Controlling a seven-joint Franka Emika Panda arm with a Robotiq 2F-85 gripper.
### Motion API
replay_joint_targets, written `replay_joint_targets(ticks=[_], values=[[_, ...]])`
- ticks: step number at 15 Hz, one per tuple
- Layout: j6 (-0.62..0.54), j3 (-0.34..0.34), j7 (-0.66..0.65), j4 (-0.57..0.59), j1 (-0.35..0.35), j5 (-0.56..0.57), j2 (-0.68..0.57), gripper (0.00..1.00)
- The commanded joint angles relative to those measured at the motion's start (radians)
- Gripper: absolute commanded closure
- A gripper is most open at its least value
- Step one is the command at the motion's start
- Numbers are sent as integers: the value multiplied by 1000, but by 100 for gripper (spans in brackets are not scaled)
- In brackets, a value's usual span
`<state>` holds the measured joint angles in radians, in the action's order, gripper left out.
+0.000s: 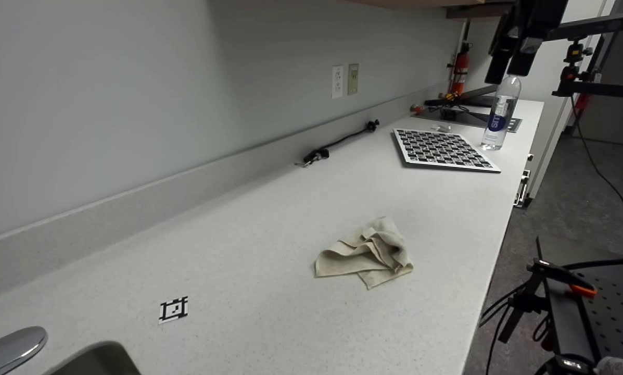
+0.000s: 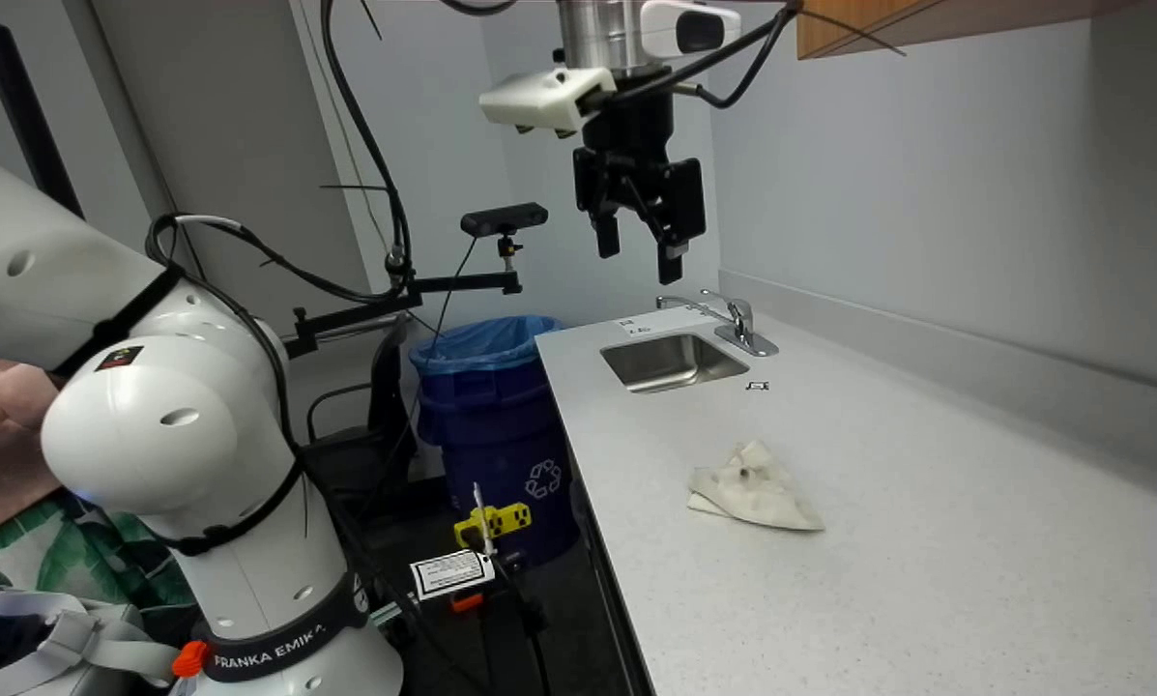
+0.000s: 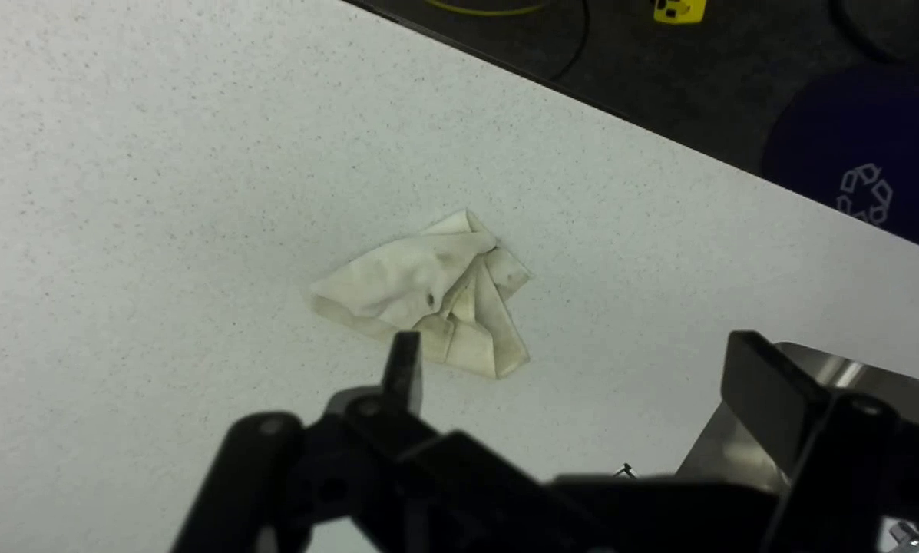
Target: Wipe the counter using the towel
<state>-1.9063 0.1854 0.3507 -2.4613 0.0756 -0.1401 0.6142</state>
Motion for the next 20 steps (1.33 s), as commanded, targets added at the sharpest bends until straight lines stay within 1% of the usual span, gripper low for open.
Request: replay_joint_targets(ticks=[1, 4, 6, 11, 14, 16, 17, 20], values=[[-105, -35, -3, -58, -35, 43, -42, 0], [-223, -56, -11, -93, -38, 96, -125, 0], [-287, -70, -16, -92, -32, 121, -205, 0], [-429, -124, -26, -35, -19, 166, -424, 0], [-476, -153, -33, 20, -22, 179, -545, 0], [-496, -170, -45, 51, -24, 183, -603, 0], [-478, -165, -16, -6, -28, 150, -530, 0], [-488, -177, -21, 34, -31, 152, -596, 0]])
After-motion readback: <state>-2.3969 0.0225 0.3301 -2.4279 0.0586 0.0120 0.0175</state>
